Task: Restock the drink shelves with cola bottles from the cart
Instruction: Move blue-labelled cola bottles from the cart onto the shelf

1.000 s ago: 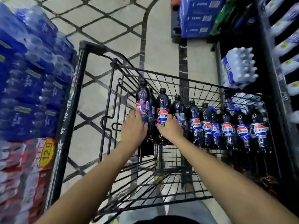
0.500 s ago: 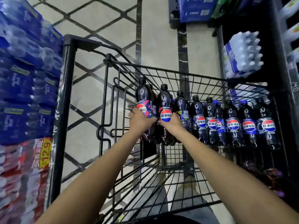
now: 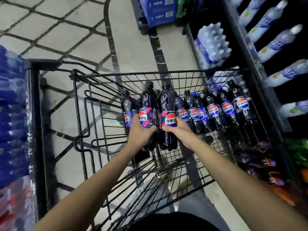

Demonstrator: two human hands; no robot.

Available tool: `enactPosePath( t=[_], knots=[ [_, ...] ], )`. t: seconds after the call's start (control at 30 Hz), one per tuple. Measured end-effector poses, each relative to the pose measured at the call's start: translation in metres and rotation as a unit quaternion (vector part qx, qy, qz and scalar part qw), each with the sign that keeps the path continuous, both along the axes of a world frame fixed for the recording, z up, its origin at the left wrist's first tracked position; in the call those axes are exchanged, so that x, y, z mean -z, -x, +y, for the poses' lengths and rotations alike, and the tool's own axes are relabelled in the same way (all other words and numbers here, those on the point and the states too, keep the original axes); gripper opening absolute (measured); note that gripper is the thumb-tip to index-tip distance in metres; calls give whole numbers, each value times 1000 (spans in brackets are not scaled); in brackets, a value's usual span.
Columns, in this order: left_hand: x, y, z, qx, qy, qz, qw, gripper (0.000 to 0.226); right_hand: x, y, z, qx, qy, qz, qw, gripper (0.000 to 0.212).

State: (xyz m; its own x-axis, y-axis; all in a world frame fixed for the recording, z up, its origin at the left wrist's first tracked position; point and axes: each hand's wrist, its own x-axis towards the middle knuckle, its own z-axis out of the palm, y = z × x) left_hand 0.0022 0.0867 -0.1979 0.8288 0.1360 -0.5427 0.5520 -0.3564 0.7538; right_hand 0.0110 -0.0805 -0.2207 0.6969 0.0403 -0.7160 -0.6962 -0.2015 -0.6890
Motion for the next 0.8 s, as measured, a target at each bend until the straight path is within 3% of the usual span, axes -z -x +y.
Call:
enactPosePath(
  t=[0.27,0.4,0.5,0.63,0.8],
  knots=[
    [-40,25,-93,194,76,-77,975,52,-47,76,-91,164,-23,-57,985,21],
    [-65,60,-149,263,117,-86,954,42,-70,133,-135,274,-7,-103,956,31],
    [-78,99,-193,309,144,-84,936,52,-86,192,-170,337,5,-135,932,31],
    [-91,168,-249,381,156,-94,906,48,-105,283,-218,392,27,-164,905,30],
    [-105,272,-318,494,157,-111,848,62,-122,408,-264,473,68,-184,859,34]
  ],
)
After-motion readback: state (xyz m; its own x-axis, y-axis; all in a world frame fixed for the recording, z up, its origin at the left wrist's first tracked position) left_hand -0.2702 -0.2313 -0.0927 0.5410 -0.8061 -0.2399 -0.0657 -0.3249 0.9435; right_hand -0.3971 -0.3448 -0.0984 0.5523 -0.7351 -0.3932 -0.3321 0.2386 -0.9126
